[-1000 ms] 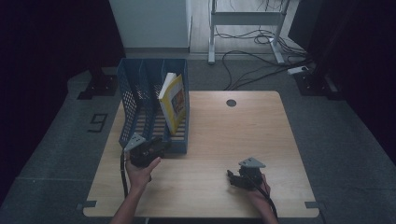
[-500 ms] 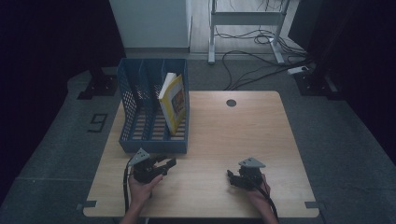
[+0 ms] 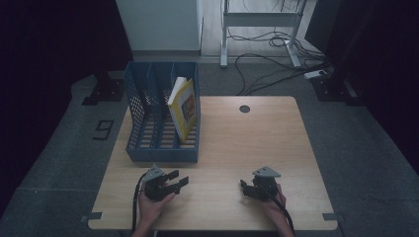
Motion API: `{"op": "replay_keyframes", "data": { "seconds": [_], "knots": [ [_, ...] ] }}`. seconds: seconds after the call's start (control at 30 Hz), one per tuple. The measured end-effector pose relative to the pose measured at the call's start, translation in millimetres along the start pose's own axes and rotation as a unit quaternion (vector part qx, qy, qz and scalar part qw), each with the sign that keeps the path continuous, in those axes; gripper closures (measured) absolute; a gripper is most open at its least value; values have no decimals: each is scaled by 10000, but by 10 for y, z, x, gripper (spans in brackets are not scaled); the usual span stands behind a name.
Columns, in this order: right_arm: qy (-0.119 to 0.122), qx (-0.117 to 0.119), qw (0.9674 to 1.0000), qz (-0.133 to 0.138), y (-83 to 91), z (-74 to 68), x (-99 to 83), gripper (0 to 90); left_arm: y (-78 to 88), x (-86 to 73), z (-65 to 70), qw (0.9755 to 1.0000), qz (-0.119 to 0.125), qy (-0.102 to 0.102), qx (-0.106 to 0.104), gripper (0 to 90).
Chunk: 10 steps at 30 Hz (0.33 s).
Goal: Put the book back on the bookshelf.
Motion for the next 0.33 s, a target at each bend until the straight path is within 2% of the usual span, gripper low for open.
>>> {"op": "replay_keyframes", "data": {
  "seconds": [0.33],
  "knots": [
    [-4, -4, 10000, -3, -3, 2, 2, 256, -15, -30, -39, 9999, -22, 148, -41, 423]
  ]
}}
Point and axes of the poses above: each handheld gripper's, and its own axes: y roughly backward along the jaws, x roughly out of its top, z roughly to its right, the point moved 9 cm from there along -y, roughly forward along the jaws, and after that the axes turned 1 degree about -y, right-handed, at the moved point
